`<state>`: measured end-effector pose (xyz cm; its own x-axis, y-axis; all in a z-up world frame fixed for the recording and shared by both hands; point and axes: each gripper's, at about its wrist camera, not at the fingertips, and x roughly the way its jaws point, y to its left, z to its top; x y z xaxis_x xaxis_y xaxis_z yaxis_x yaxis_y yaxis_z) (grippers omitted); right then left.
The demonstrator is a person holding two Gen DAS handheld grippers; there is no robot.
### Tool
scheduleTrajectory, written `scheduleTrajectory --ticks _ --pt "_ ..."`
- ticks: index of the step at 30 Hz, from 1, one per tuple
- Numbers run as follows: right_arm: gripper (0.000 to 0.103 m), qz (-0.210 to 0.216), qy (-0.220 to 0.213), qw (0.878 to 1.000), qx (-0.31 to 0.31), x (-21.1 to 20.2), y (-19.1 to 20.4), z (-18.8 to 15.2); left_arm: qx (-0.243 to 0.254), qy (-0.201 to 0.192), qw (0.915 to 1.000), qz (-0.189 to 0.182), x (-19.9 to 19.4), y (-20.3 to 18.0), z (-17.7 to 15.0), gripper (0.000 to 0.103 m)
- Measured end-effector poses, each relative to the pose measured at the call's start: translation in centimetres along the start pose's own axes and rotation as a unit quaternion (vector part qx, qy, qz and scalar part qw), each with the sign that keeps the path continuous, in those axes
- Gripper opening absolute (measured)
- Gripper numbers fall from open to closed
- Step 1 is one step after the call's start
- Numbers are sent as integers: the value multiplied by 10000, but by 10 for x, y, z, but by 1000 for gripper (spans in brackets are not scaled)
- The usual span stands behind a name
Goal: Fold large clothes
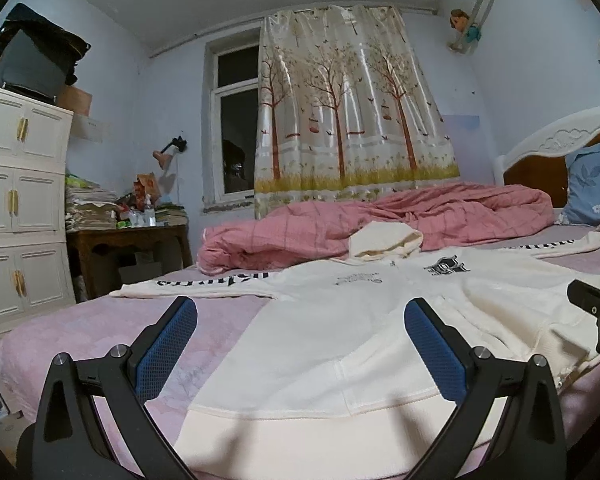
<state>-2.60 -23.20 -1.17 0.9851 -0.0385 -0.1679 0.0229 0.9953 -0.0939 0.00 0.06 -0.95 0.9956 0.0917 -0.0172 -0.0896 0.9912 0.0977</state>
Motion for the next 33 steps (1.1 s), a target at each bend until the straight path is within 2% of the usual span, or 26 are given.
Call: scheduleTrajectory --ticks 5,16,18,20,23,30,33 --pt "103 4 -7 10000 -2 -1 -1 -1 -97 -115 9999 29 -3 6 0 103" --pt "103 -33 -16 10000 37 1 -1 0 -143 -70 9999 -14 -2 8 0 103" --pt "102 55 4 10000 23 2 -1 1 -130 -64 9998 -152 -3 7 0 103" --pt "95 253 43 9997 39 2 -2 2 -197 -48 9989 -421 -4 9 0 103" --pt "95 245 79 9997 39 4 -1 2 -314 64 9981 -520 -2 9 1 103" --pt "95 88 -30 9999 37 2 0 1 -280 34 9992 -285 -2 11 -1 103" --pt "95 28 -34 10000 47 2 0 1 -153 146 9990 -401 1 6 -3 103"
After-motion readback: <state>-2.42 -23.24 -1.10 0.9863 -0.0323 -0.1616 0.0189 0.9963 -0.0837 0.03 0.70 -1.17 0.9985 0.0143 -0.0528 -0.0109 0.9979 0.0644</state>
